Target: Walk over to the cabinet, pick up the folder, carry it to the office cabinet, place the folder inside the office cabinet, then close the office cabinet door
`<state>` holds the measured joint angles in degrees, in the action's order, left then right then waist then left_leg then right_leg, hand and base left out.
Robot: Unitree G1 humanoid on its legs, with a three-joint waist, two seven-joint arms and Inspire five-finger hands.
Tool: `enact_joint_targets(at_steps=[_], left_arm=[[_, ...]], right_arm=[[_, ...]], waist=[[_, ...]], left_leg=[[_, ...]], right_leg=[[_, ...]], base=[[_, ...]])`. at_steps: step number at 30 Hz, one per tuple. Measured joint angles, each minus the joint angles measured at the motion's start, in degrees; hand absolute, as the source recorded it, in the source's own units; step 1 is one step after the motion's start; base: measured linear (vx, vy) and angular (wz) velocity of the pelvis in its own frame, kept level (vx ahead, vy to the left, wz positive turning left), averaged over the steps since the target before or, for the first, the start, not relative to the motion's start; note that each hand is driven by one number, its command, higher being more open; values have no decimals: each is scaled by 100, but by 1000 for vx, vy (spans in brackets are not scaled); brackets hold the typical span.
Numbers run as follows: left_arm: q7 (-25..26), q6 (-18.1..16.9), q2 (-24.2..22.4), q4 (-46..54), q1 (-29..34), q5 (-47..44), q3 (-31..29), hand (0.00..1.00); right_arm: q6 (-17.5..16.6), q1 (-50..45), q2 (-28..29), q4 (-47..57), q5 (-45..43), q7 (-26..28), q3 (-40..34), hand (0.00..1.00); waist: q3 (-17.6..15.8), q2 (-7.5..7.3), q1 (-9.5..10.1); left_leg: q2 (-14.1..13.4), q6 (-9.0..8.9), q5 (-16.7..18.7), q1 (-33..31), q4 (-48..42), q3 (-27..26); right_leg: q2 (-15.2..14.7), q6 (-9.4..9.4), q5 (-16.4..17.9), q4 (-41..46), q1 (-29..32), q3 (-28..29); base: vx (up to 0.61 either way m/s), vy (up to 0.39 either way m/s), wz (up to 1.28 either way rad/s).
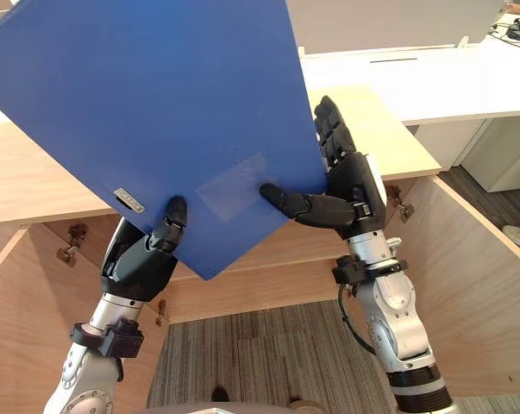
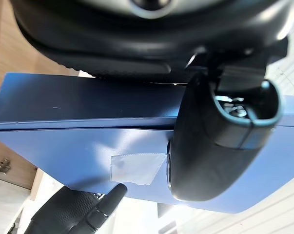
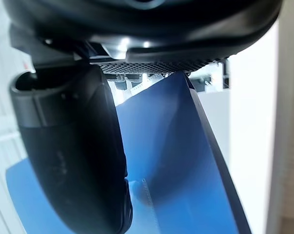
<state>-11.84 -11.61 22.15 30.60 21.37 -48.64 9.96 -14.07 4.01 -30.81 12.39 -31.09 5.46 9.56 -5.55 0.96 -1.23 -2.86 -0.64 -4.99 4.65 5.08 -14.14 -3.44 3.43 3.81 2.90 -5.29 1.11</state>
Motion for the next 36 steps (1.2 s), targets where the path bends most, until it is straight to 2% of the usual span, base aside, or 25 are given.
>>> enact_joint_targets(at_steps=[6,8,13,14,18,23,27,33,36], left_arm=[[9,-49,719,-161,-4,-4,-21,0],[36,-47,849,-263,-4,-4,-66,0],[38,-30,1142,-427,-4,36,-192,0],[41,-29,1126,-427,-4,39,-216,100],[45,-28,942,-426,-7,264,-435,100],[332,-93,-537,-453,-69,1245,-971,100],[608,-197,-1419,-1035,-74,1779,-1560,100],[1217,-92,-1908,-2347,89,1845,-2427,100],[1317,-68,-1954,-2711,193,1968,-2479,100]], right_arm=[[256,460,-1260,-583,-442,355,906,0],[307,460,-1496,-632,-573,488,1102,0],[426,457,-1668,-718,-820,695,1276,0],[424,457,-1666,-718,-819,785,1301,0],[367,421,-1426,-658,-789,1134,1310,0],[369,-37,179,-462,-28,1178,682,0],[374,-175,1143,-450,606,680,186,0],[371,-253,1528,-392,1529,-83,-577,0],[372,-254,1579,-392,1988,-309,-743,0]], waist=[[26,6,51],[33,5,61],[72,17,90],[107,29,108],[161,36,148],[164,39,196],[167,44,252],[168,42,272],[169,41,273]], left_leg=[[12,11,-31,-41,1,121],[14,9,-53,-78,1,177],[20,7,-90,-123,3,259],[23,8,-91,-126,20,260],[23,10,-107,-133,29,279],[32,22,-153,-202,31,374],[36,24,-168,-230,32,416],[58,26,-169,-334,31,433],[74,26,-169,-370,30,473]], right_leg=[[-9,-1,0,-1,-18,-127],[-9,-1,0,0,-17,-173],[-15,-8,-3,0,-1,-258],[-19,-10,-3,0,1,-260],[-18,-17,-3,-1,0,-285],[-24,-24,0,-3,22,-383],[-29,-25,-1,-5,29,-427],[-53,-26,-11,-39,103,-451],[-65,-21,-15,-74,105,-487]], base=[[0,-5,10],[6,-15,14],[-17,-12,10],[0,0,0],[-4,-1,1],[-13,-5,10],[-5,-4,6],[0,0,0],[29,-2,6]])
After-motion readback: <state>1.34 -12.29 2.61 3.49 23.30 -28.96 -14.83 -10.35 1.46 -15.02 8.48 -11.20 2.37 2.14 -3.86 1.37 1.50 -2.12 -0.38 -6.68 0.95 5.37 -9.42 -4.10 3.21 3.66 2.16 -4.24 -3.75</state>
